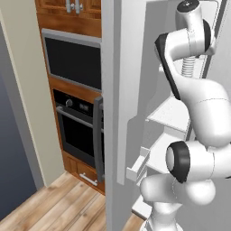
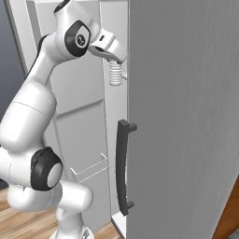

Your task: Take the bottled waters from the counter and place them in the freezer to freeze. Close the freezer door after placing the bottles.

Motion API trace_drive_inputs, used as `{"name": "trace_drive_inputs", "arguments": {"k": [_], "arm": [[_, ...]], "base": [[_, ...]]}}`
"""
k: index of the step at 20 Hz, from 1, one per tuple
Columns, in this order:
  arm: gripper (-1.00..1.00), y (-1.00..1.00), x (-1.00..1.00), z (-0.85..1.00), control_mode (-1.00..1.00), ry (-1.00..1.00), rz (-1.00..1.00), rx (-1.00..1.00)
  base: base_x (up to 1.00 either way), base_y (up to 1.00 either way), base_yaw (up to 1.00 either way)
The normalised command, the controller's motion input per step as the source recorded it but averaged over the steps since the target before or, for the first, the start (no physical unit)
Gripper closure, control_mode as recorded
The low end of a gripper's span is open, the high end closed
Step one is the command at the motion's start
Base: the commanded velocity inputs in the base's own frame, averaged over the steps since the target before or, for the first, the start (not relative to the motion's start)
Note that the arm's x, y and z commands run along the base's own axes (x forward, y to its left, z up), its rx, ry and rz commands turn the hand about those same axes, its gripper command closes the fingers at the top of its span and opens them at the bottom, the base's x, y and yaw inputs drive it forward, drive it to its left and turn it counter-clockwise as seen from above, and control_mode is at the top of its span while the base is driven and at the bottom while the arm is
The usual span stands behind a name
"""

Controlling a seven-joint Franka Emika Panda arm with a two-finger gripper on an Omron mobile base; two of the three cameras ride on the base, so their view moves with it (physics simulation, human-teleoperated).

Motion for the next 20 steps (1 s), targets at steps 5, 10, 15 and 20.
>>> {"name": "trace_drive_inputs", "arguments": {"k": [5,10,15,20], "arm": [[1.00,-0.39,0.22,-0.07,-1.00,-0.12,0.06,-0.09],[1.00,-0.49,0.44,-0.08,-1.00,0.00,0.00,0.03],[1.00,-0.26,0.55,0.00,-1.00,0.03,0.00,0.07],[1.00,0.00,0.58,0.00,-1.00,0.00,0.05,0.02]], "base": [[0.00,0.00,0.00],[0.00,0.00,0.00],[0.00,0.00,0.00],[0.00,0.00,0.00]]}}
